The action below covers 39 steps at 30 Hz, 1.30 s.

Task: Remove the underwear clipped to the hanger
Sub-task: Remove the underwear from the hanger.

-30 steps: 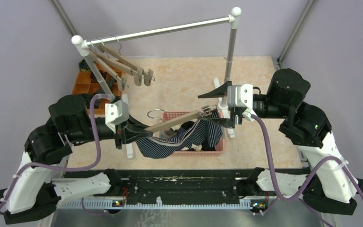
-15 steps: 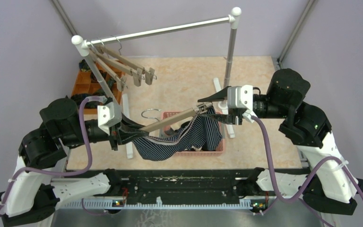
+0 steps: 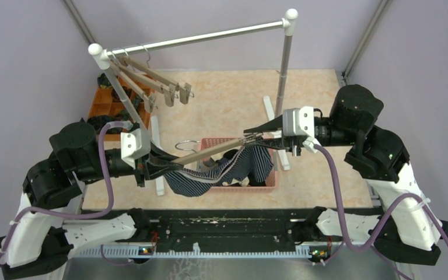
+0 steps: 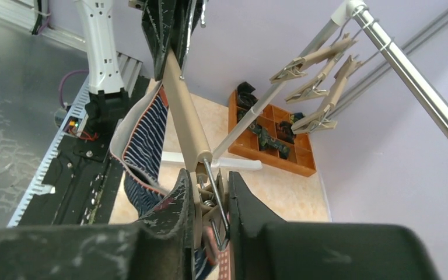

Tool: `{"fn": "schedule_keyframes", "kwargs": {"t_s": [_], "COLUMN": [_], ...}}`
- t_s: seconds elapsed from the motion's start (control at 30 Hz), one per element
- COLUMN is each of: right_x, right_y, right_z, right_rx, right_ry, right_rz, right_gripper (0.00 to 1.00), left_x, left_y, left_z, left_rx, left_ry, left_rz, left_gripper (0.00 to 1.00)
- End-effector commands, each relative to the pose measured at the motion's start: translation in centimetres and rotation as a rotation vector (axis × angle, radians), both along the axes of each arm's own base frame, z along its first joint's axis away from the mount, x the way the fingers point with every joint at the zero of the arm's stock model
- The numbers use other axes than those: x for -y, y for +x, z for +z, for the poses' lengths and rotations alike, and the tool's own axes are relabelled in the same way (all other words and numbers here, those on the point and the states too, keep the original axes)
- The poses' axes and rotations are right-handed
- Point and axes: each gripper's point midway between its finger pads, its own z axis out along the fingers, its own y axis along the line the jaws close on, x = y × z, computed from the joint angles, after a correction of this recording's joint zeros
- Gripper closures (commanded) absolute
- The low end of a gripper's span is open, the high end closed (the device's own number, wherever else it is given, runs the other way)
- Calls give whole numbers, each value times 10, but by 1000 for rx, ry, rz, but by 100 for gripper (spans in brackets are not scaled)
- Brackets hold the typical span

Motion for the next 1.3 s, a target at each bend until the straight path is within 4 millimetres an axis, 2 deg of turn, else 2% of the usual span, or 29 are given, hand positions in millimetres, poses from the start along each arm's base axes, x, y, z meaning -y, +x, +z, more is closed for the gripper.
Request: {"fn": "schedule_keyframes", "kwargs": {"t_s": [0.0,0.17,0.3,0.4,0.47,0.5,0.53,0.57,0.7,0.9,1.07,1.27], "right_x": [0,-1,-4,-5,6,12,15,22,44,59,43,24], "right_y": [-6,-7,-4,13,27,31,35,36,47,51,46,31], "right_z": [8,5,1,6,20,26,24,33,46,36,20,23], "right_rx": [24,16,11,19,3,6,-1,4,-27,-73,-141,-158], "right_ry": [20,27,38,100,231,292,327,384,564,793,853,864], "right_rz": [40,50,43,-50,-170,-216,-246,-276,-390,-402,-288,-129], "right_gripper": [100,100,100,76,52,46,41,40,40,53,55,59], "left_x": [-2,-1,-1,3,5,6,6,6,5,-1,6,32], "left_y": [8,18,20,21,20,19,19,18,18,13,10,18], "left_z": [11,-2,0,6,8,9,10,12,28,51,59,53], "left_rx": [34,7,7,14,16,17,22,28,87,161,157,115], "left_ry": [-40,-6,-22,-50,-53,-58,-63,-72,-171,-390,-543,-556], "left_rz": [49,97,108,104,89,85,82,80,86,92,53,11], "left_gripper": [100,100,100,100,100,100,100,100,100,100,100,100]}}
